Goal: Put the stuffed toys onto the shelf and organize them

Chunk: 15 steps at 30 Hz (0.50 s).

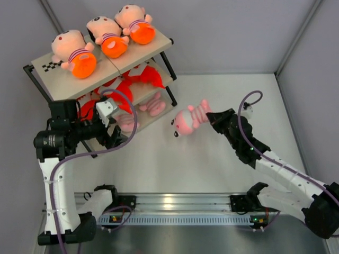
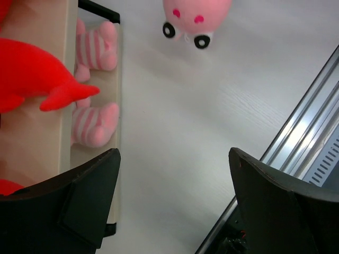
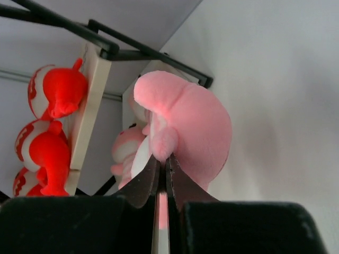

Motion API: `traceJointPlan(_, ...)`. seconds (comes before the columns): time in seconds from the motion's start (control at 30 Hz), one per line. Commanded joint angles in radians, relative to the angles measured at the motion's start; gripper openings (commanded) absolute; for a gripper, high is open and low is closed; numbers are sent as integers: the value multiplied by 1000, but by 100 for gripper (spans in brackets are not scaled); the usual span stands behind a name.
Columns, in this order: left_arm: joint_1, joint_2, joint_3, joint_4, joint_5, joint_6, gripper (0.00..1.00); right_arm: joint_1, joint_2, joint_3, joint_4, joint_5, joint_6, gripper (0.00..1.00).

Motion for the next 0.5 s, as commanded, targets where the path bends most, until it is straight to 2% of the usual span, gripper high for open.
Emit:
traceJointPlan(0.0,1,61,88,73,84,-25,89,161,-20,24,-55,147,56,0)
traceJointPlan(0.13,-35,92,92,111,-3,-68,89,298,5,32,-50,193,116,0)
traceJointPlan(0.17,-75,92,75,143,-79,-82,89,351,13,38,-53,208,125,0)
traceJointPlan(0.23,-165,80,-11,197,-198,-148,89,400,43,58,-53,247,143,0)
traceJointPlan(0.27,-274,72,-46,254,-341,-169,91,443,63,63,-47,258,152,0)
traceJointPlan(0.3,-342,51,-124,282,-405,-213,92,463,74,67,-36,273,172,0)
traceJointPlan(0.37,-510,31,-186,322,-482,-240,98,508,104,69,11,278,191,0)
traceJointPlan(0.47,-606,3,-281,400,-490,-280,98,551,152,87,52,278,214,0)
